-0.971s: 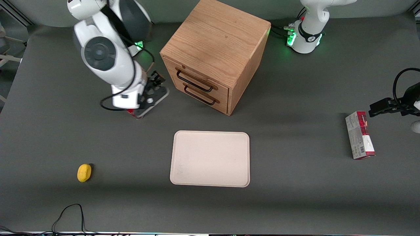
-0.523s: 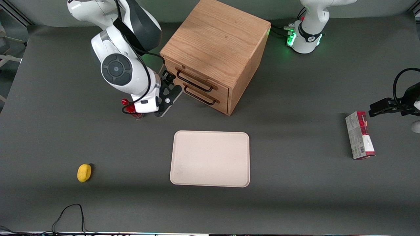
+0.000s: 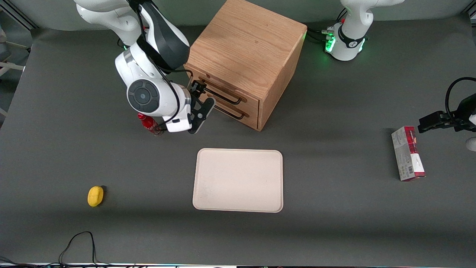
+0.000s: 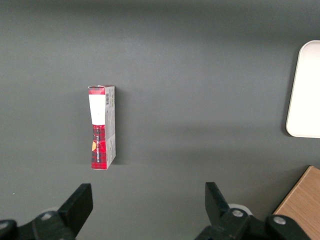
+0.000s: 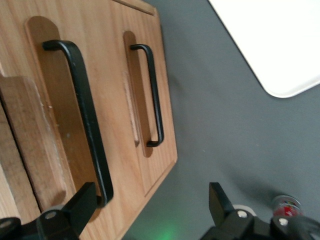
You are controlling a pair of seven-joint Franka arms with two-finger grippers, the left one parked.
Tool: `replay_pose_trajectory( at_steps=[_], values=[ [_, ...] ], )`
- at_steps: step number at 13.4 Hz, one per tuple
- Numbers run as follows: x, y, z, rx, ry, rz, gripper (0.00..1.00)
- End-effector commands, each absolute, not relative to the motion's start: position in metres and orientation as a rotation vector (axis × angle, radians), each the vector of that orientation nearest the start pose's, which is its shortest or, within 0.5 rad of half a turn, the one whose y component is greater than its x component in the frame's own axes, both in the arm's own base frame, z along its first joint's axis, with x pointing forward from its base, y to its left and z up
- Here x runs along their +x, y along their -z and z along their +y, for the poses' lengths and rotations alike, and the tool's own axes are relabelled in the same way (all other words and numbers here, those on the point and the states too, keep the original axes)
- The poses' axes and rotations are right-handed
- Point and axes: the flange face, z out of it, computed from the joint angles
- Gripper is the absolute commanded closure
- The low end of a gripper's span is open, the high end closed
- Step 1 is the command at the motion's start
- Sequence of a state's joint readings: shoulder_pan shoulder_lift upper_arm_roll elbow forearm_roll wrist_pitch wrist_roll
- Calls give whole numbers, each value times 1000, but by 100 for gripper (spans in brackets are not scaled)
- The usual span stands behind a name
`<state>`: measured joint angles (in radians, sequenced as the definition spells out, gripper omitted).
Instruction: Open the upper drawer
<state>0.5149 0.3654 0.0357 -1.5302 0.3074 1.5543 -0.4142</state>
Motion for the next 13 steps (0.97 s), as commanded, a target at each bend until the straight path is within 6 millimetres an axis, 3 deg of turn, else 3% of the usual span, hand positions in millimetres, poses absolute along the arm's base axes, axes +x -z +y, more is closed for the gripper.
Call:
replay_pose_trajectory(
  at_steps=[1,6,13],
  values=[
    [517,-425,373,-2460,-504,-1268,0],
    [511,-413,394,-2430,-485,-1266,0],
    [511,-397,401,-2436,-500,-1266,0]
  ],
)
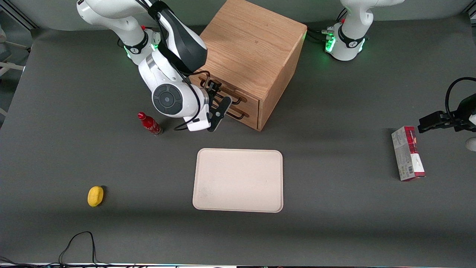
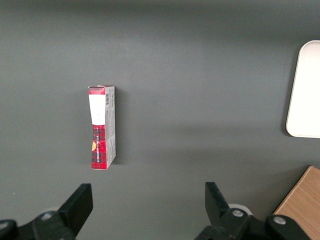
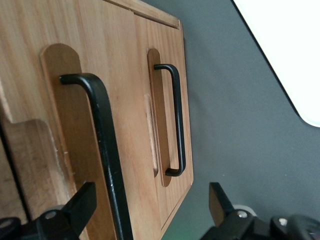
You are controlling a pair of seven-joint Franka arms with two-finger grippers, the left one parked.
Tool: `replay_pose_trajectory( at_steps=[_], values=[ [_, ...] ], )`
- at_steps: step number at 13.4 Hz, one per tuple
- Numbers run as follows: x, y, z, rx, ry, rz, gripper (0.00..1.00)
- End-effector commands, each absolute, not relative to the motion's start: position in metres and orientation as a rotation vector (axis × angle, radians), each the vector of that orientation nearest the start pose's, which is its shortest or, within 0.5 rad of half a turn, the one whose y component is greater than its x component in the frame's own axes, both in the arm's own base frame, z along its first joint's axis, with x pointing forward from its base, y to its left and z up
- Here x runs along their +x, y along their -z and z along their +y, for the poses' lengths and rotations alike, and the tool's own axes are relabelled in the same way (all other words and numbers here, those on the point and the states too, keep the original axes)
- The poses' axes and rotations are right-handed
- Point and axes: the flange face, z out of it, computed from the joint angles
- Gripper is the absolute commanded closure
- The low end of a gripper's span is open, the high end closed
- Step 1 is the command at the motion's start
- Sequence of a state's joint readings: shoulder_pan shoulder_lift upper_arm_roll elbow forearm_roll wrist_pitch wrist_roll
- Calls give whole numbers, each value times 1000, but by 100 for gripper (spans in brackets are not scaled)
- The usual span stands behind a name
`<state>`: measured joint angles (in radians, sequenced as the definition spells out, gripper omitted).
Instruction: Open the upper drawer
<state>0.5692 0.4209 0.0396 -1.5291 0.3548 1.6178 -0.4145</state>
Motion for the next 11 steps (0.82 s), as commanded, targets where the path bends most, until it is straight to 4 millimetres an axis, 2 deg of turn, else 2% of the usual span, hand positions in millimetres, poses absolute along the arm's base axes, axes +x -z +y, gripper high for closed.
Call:
replay_pose_trajectory(
  at_steps=[1,4,6,7,11],
  values=[
    [510,-396,402,-2434,-502,-1266,0],
    [507,-391,407,-2436,-492,-1276,0],
    [504,-378,417,-2439,-497,-1294,0],
    [507,-370,416,-2445,-501,-1286,0],
    [514,-365,406,-2485,-503,-1305,0]
  ],
)
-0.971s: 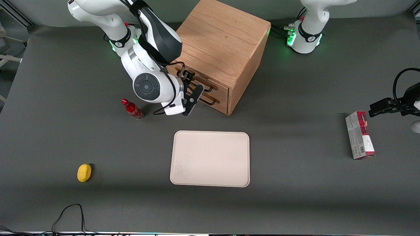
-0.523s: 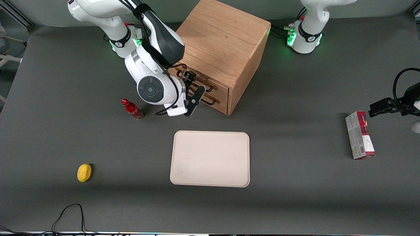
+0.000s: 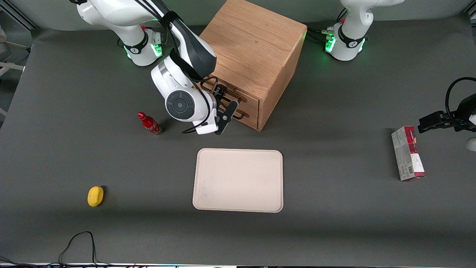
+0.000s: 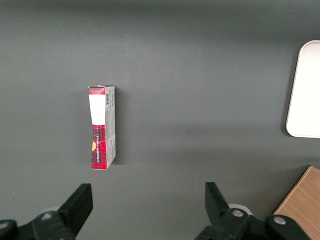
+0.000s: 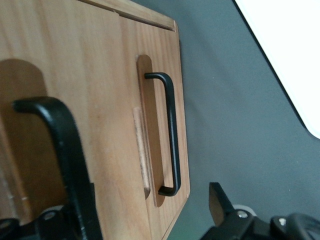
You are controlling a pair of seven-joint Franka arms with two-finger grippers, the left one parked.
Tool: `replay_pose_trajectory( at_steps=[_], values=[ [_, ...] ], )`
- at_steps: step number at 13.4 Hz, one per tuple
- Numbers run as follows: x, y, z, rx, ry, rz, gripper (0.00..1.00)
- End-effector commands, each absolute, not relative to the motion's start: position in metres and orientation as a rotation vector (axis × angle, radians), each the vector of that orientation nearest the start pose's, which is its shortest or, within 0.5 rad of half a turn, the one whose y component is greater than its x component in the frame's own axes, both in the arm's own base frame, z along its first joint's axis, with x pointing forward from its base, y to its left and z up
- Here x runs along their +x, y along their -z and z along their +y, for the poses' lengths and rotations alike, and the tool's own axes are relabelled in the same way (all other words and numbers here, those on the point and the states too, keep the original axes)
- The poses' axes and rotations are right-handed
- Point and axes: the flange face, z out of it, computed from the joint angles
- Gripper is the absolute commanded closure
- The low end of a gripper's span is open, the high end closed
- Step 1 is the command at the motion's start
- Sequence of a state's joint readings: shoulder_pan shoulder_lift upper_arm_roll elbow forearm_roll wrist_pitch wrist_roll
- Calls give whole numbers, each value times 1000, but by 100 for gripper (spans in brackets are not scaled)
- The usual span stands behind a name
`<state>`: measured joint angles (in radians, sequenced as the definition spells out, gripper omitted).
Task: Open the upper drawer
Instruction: 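Pull the upper drawer handle outward with the right gripper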
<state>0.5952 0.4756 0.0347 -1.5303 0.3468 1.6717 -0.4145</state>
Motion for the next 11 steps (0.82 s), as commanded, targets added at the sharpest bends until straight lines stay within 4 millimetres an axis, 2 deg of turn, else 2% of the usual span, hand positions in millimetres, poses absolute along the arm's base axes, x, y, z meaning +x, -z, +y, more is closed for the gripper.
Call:
replay_pose_trajectory(
  at_steps=[1,9,11],
  values=[
    [516,-365,404,-2486,-501,-1301,0],
    [542,-372,372,-2524,-466,-1232,0],
    [544,-373,371,-2526,-461,-1229,0]
  ],
)
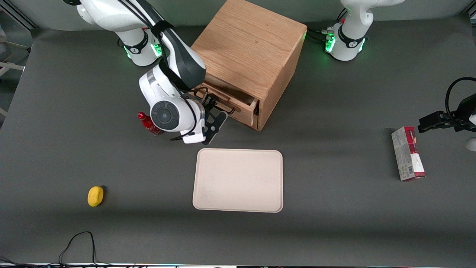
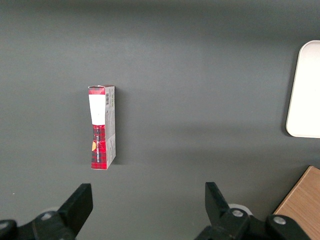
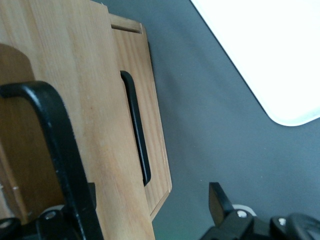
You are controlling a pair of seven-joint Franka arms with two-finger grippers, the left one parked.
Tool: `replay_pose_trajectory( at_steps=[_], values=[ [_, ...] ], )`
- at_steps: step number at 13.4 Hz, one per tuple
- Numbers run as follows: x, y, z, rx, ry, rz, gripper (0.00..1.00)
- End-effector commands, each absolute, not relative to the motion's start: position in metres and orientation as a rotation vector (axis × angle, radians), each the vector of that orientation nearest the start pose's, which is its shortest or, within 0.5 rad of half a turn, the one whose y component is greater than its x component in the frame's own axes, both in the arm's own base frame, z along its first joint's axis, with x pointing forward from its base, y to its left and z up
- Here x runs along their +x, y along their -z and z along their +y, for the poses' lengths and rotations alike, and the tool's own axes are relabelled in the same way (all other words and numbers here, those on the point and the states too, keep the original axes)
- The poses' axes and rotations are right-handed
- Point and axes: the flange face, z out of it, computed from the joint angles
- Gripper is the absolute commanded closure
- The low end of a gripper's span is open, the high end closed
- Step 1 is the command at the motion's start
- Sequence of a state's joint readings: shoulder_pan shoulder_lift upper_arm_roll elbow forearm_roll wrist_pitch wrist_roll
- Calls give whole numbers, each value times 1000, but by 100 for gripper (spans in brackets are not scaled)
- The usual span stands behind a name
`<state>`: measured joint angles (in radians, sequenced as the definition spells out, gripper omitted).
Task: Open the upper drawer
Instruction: 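Pull the upper drawer handle outward with the right gripper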
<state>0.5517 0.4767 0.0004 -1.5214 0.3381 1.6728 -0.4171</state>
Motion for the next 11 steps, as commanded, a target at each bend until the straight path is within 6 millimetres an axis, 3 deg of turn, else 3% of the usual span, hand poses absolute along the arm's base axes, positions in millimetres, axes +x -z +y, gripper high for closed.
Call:
replay_pose_trajectory(
  at_steps=[1,3,11],
  values=[
    [545,-372,370,-2536,-460,-1232,0],
    [552,-373,370,-2555,-429,-1232,0],
    [596,-369,329,-2603,-377,-1136,0]
  ],
)
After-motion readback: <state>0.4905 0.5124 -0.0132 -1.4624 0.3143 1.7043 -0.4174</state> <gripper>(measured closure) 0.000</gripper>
